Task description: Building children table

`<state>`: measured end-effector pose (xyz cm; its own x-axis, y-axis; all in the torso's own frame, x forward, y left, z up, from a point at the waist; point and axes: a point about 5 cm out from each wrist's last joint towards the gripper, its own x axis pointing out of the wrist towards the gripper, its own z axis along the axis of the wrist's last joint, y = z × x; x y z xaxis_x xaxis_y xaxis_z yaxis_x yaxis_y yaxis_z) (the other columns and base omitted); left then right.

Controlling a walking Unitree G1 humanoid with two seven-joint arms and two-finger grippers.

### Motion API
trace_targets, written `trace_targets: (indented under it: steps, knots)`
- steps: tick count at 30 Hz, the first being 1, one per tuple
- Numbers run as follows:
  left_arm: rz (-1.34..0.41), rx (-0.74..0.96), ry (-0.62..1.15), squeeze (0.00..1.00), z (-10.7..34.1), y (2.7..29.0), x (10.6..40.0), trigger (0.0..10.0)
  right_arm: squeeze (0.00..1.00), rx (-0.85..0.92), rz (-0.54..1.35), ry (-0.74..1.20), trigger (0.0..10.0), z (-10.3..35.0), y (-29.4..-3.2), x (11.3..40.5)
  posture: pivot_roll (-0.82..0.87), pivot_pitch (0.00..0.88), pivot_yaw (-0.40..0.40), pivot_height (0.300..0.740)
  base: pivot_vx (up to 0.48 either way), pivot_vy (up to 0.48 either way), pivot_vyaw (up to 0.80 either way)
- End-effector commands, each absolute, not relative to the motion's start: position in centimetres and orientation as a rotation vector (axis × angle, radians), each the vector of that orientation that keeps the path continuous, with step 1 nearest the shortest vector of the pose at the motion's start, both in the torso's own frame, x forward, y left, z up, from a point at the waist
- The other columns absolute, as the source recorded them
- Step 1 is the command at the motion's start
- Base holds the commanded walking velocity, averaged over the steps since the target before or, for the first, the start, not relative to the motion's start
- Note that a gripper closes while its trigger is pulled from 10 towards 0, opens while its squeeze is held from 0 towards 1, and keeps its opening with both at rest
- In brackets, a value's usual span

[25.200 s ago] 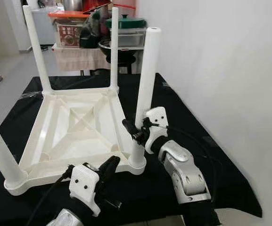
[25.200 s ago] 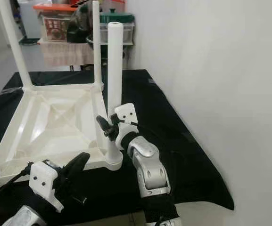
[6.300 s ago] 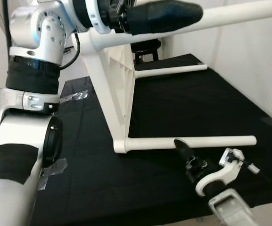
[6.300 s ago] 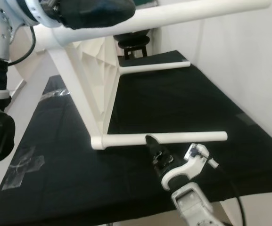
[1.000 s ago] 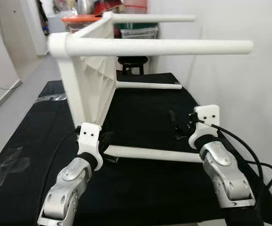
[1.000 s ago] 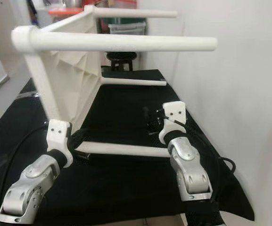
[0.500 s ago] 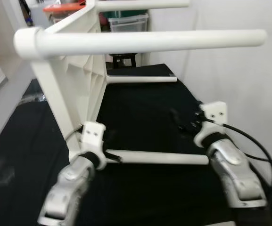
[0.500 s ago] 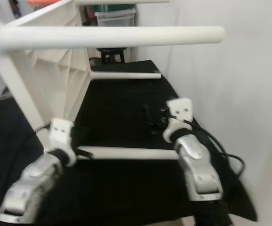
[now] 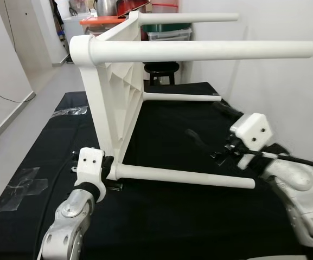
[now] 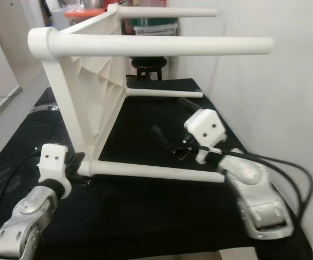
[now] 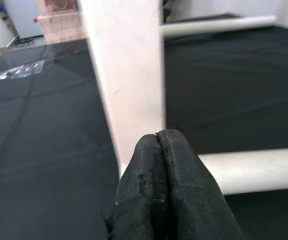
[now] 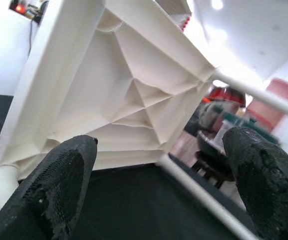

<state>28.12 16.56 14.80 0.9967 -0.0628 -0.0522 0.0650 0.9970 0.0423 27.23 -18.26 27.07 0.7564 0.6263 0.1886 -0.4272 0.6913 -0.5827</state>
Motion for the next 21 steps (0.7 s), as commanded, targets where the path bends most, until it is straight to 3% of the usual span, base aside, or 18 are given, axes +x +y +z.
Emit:
trace_targets:
  steps: [1, 3, 11, 21]
  knots:
    - [-0.045, 0.048, 0.048, 0.00, 14.8, 17.4, 28.5, 10.0, 0.00, -0.593, 0.636, -0.471, 10.0, 29.0, -18.2, 26.5, -0.04, 0.003, 0.030, 0.740, 0.000, 0.000, 0.00]
    - [-0.056, 0.036, 0.037, 0.00, 15.0, 17.8, 29.2, 10.0, 0.00, -0.741, 0.673, -0.507, 10.0, 30.5, -18.6, 25.7, -0.04, 0.000, 0.036, 0.740, 0.000, 0.000, 0.00]
    - [-0.072, 0.061, 0.017, 0.00, 15.6, 17.8, 29.7, 10.0, 0.00, -0.926, 0.517, -0.724, 10.0, 34.5, -18.9, 25.1, -0.04, 0.000, 0.047, 0.740, 0.000, 0.000, 0.00]
    - [-0.072, 0.050, 0.004, 0.00, 15.5, 17.6, 30.1, 10.0, 0.00, -1.194, 0.410, -0.798, 10.0, 36.0, -17.9, 26.0, -0.04, 0.000, 0.042, 0.740, 0.000, 0.000, 0.00]
